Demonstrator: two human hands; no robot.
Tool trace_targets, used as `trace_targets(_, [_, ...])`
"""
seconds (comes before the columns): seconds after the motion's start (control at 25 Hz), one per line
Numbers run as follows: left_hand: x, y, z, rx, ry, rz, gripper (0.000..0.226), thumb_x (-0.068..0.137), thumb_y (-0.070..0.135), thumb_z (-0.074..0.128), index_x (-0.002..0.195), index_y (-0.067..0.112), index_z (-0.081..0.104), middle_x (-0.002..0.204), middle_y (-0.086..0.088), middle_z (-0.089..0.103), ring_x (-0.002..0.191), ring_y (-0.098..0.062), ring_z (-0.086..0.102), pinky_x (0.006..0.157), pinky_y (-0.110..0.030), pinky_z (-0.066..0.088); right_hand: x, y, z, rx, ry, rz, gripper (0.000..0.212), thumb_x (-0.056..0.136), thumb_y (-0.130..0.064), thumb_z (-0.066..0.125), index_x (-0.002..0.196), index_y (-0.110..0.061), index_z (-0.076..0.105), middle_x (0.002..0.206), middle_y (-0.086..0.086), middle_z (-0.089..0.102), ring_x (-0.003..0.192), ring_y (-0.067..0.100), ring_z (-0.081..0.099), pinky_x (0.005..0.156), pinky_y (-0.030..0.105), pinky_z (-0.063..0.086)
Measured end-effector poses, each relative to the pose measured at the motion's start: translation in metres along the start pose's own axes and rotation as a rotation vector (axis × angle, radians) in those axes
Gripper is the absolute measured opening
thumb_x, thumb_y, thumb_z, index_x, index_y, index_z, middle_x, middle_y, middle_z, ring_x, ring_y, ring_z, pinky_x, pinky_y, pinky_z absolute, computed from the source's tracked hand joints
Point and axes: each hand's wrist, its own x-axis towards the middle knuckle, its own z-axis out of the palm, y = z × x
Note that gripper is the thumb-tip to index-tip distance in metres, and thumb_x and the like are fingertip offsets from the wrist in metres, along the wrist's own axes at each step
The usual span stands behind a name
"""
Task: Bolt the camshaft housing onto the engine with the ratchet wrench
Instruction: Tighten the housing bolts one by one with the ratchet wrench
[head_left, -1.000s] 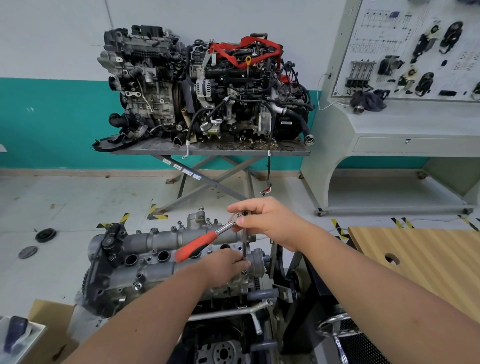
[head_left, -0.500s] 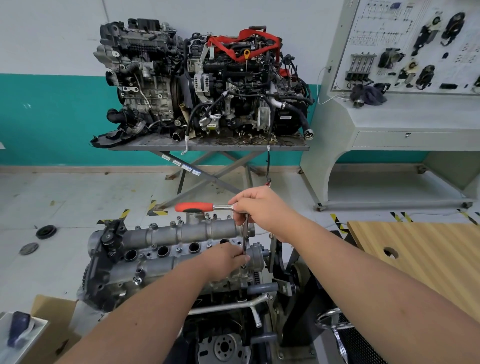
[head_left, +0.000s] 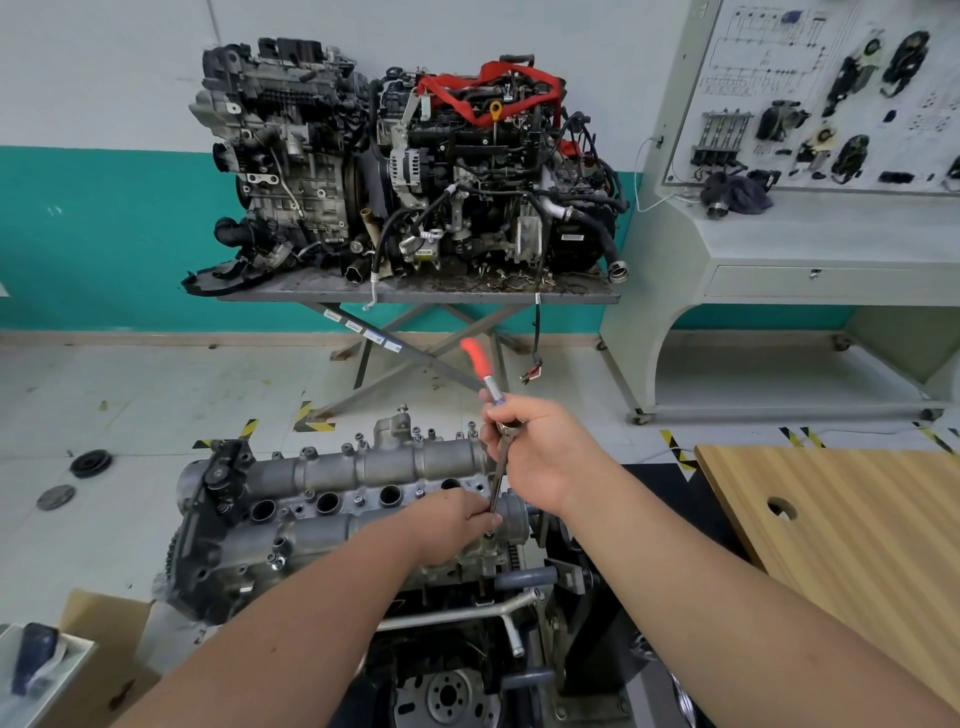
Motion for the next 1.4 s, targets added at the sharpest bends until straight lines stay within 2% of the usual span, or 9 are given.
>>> trace_targets(0.16, [-0.001,0.001,0.0,-0.004,0.01,-0.013,0.037,0.103,0.048,0.042,0.098,0.017,0.062,0.087,-0.003,0.066,0.075,-0.013,0.061,0.064,-0.029,0.043,-0.004,0.002,-0.002,0.175,-0.013,0.059,0.03,0.089,0.007,0.052,0.074,-0.019,0.055,0.07,-0.002,0.053,0.067,0.015,0.048,0.066,0.027,0.037])
trace_targets(0.32, [-0.003,0.005,0.001,-0.046,0.031,-0.015,0.044,0.103,0.05,0.04,0.092,0.013,0.061,0.084,-0.005,0.066,0.073,-0.014,0.06,0.066,-0.03,0.045,-0.005,0.026,-0.01,0.151,0.002,-0.255,0.017,0.088,-0.006,0.068,0.077,-0.019,0.07,0.082,0.005,0.067,0.081,0.019,0.062,0.077,0.034,0.05])
trace_targets(0.48, [-0.003,0.005,0.0,-0.041,0.048,0.01,0.041,0.104,0.045,0.041,0.09,0.012,0.06,0.082,-0.004,0.063,0.069,-0.015,0.056,0.063,-0.03,0.041,-0.001,0.048,-0.026,-0.699,0.1,-0.909,0.022,0.099,-0.022,0.061,0.118,-0.025,0.072,0.135,-0.005,0.063,0.127,0.009,0.056,0.107,0.028,0.044])
trace_targets(0.6, [-0.003,0.006,0.001,-0.039,0.051,0.015,0.032,0.103,0.039,0.043,0.093,0.013,0.059,0.088,-0.005,0.066,0.076,-0.017,0.062,0.069,-0.032,0.048,0.009,0.035,-0.031,-1.222,-0.014,-1.385,0.026,0.087,0.001,0.066,0.112,-0.001,0.073,0.129,0.018,0.064,0.116,0.032,0.062,0.101,0.043,0.05])
trace_targets(0.76, [-0.006,0.007,0.0,-0.054,0.055,0.037,0.04,0.103,0.047,0.039,0.103,0.013,0.062,0.086,-0.002,0.065,0.075,-0.011,0.062,0.074,-0.033,0.048,0.005,0.011,-0.031,-1.839,-0.037,-1.42,0.039,0.094,-0.024,0.05,0.126,-0.008,0.066,0.102,0.012,0.063,0.088,0.032,0.058,0.079,0.043,0.049])
trace_targets(0.92, [-0.007,0.006,0.0,-0.065,0.047,-0.036,0.046,0.103,0.052,0.039,0.092,0.012,0.06,0.089,-0.007,0.065,0.077,-0.017,0.06,0.068,-0.031,0.045,0.004,-0.008,-0.006,-2.124,-0.068,-1.119,0.04,0.104,-0.04,0.033,0.124,-0.019,0.061,0.095,0.003,0.062,0.087,0.026,0.057,0.069,0.036,0.039])
trace_targets(1.04, [-0.01,0.007,0.0,-0.136,0.042,-0.034,0.052,0.102,0.054,0.039,0.098,0.007,0.06,0.082,-0.006,0.061,0.067,-0.013,0.054,0.062,-0.029,0.043,0.012,-0.022,0.016,-1.791,-0.086,-0.497,0.03,0.103,-0.028,0.036,0.083,-0.017,0.055,0.077,0.003,0.062,0.082,0.032,0.065,0.065,0.037,0.046])
trace_targets(1.16, [-0.01,0.006,-0.002,-0.087,0.028,-0.03,0.051,0.102,0.054,0.038,0.099,0.009,0.062,0.083,-0.002,0.064,0.065,-0.009,0.053,0.061,-0.028,0.042,0.013,-0.015,0.019,-0.754,-0.074,0.004,0.015,0.099,-0.014,0.044,0.088,-0.007,0.053,0.067,0.007,0.07,0.071,0.027,0.072,0.078,0.039,0.052])
trace_targets(1.4, [-0.004,0.002,0.0,-0.051,0.028,-0.007,0.042,0.103,0.05,0.038,0.091,0.015,0.059,0.086,-0.006,0.067,0.064,-0.009,0.055,0.058,-0.028,0.04,0.012,0.011,0.004,0.231,0.026,-0.047,0.013,0.097,-0.008,0.058,0.086,-0.015,0.057,0.079,0.002,0.073,0.082,0.019,0.072,0.079,0.033,0.048])
